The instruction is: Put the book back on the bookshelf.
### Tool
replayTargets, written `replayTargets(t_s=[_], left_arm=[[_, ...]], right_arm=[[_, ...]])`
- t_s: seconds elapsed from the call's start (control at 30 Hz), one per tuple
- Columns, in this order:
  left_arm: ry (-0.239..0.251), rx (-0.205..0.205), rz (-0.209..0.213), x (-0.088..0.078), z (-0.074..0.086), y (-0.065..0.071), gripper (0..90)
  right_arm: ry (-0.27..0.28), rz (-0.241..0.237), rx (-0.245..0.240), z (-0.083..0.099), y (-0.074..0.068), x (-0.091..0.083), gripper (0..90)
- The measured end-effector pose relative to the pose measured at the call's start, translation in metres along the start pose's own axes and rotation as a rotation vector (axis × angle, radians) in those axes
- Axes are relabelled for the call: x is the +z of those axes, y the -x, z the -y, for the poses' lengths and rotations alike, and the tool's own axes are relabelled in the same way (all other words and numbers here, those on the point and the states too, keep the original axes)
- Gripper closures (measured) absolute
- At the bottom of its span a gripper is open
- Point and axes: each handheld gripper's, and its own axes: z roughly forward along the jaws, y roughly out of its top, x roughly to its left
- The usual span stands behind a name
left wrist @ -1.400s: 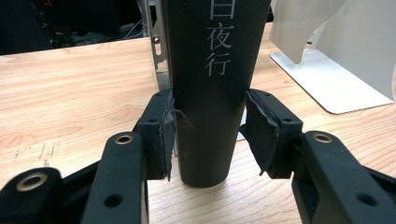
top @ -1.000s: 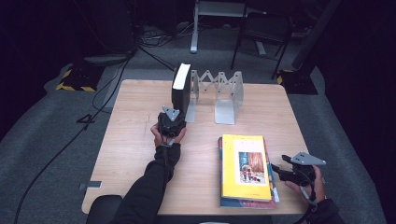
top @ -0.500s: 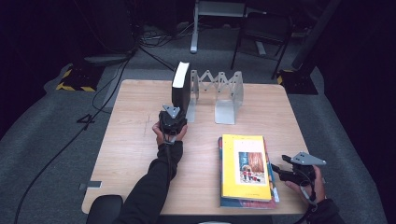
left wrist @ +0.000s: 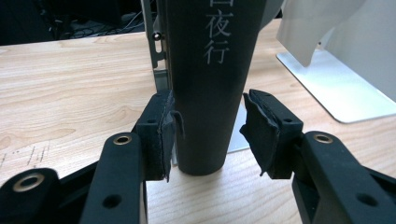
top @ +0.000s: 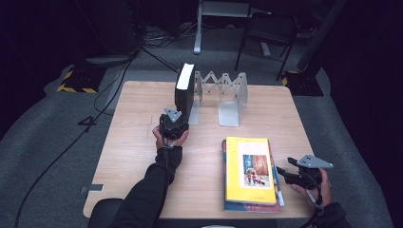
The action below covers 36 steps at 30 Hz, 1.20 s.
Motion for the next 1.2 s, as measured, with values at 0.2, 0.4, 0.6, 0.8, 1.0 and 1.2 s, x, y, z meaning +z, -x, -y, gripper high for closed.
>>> replayTargets(t_s=[0.2,0.4,0.6,0.8,1.0,1.2], left_arm=[[-0.02,0.049,0.027,-0.006,0.002,-0.001,51.1],[-0.03,0.074,0.048,-0.012,0.003,-0.002,48.3],[-0.06,0.138,0.104,-0.017,0.006,0.002,43.7],[-0.097,0.254,0.188,-0.027,0.012,0.009,41.3],[-0.132,0.331,0.278,-0.04,0.023,0.011,39.5],[-0.191,0.438,0.398,-0.045,0.034,0.011,34.3]], right_arm=[[-0.003,0.0,-0.002,-0.001,0.0,-0.001,35.7],[0.003,0.0,-0.007,-0.003,-0.001,-0.002,34.8],[0.01,-0.01,0.001,-0.004,-0.001,-0.005,32.2],[0.014,-0.014,0.001,-0.008,-0.002,-0.01,31.1],[0.014,-0.027,-0.01,-0.011,-0.006,-0.011,30.8],[0.058,-0.02,-0.053,-0.016,-0.015,-0.018,33.0]])
